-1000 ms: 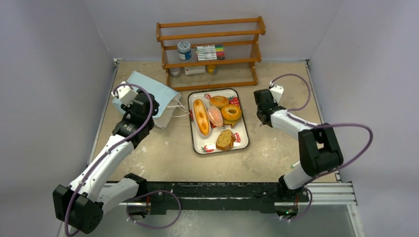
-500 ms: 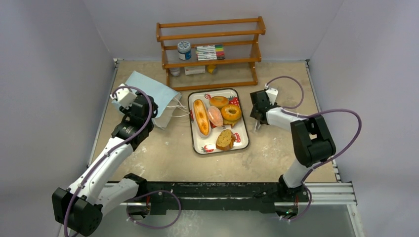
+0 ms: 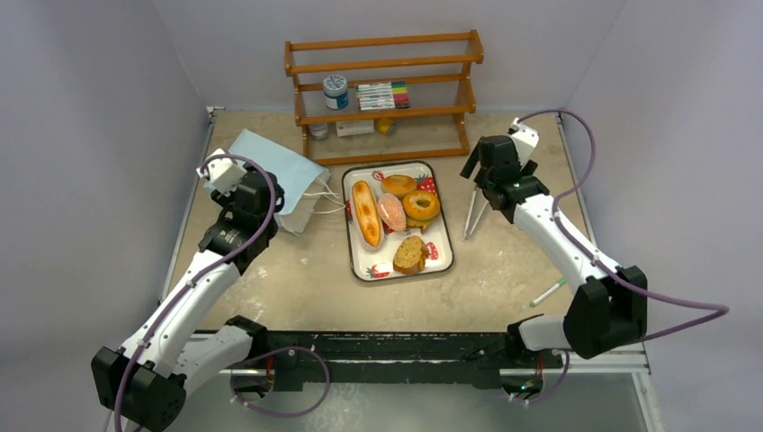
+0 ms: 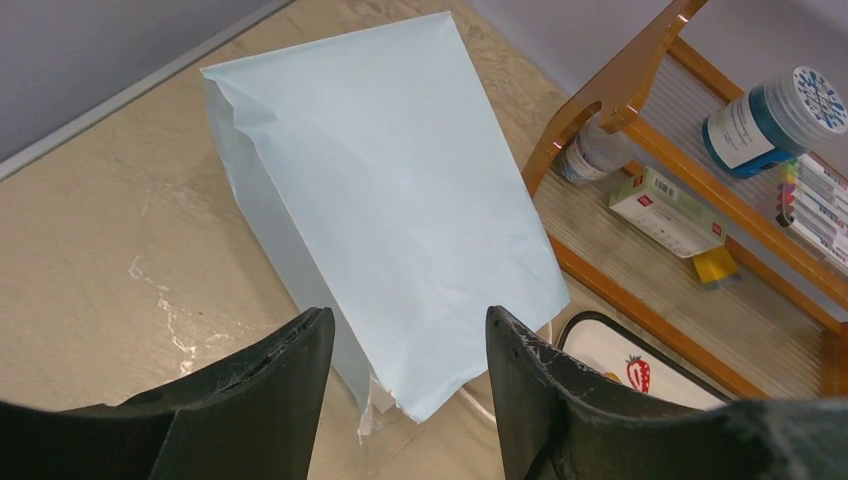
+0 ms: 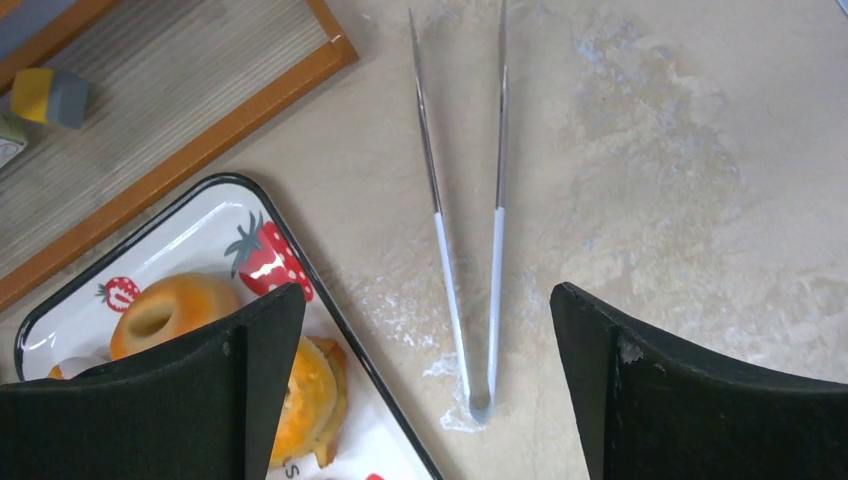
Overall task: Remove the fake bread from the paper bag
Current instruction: Reset both arms
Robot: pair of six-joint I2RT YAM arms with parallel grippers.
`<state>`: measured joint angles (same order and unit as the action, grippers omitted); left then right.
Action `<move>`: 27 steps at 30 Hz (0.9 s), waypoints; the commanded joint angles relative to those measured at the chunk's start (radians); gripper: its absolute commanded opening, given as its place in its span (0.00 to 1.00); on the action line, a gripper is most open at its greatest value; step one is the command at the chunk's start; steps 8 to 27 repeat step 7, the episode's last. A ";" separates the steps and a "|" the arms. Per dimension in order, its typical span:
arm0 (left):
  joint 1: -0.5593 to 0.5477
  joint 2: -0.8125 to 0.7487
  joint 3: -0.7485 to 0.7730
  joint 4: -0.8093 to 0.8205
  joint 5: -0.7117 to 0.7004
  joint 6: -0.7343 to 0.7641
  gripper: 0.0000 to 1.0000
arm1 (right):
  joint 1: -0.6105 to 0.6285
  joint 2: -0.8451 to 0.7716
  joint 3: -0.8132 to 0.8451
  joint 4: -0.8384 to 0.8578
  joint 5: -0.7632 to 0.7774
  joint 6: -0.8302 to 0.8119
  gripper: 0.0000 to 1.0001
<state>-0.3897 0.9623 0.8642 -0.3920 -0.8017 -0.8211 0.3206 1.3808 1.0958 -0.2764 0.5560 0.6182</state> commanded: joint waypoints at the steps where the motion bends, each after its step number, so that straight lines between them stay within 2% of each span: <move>1: -0.007 -0.040 0.022 0.010 -0.062 0.064 0.57 | 0.005 -0.078 0.007 -0.086 0.041 0.034 0.94; 7: -0.007 -0.048 0.014 0.010 -0.075 0.093 0.58 | 0.005 -0.170 -0.039 -0.078 0.045 0.006 0.94; 27: -0.007 -0.048 0.014 0.010 -0.075 0.093 0.58 | 0.005 -0.170 -0.039 -0.078 0.045 0.006 0.94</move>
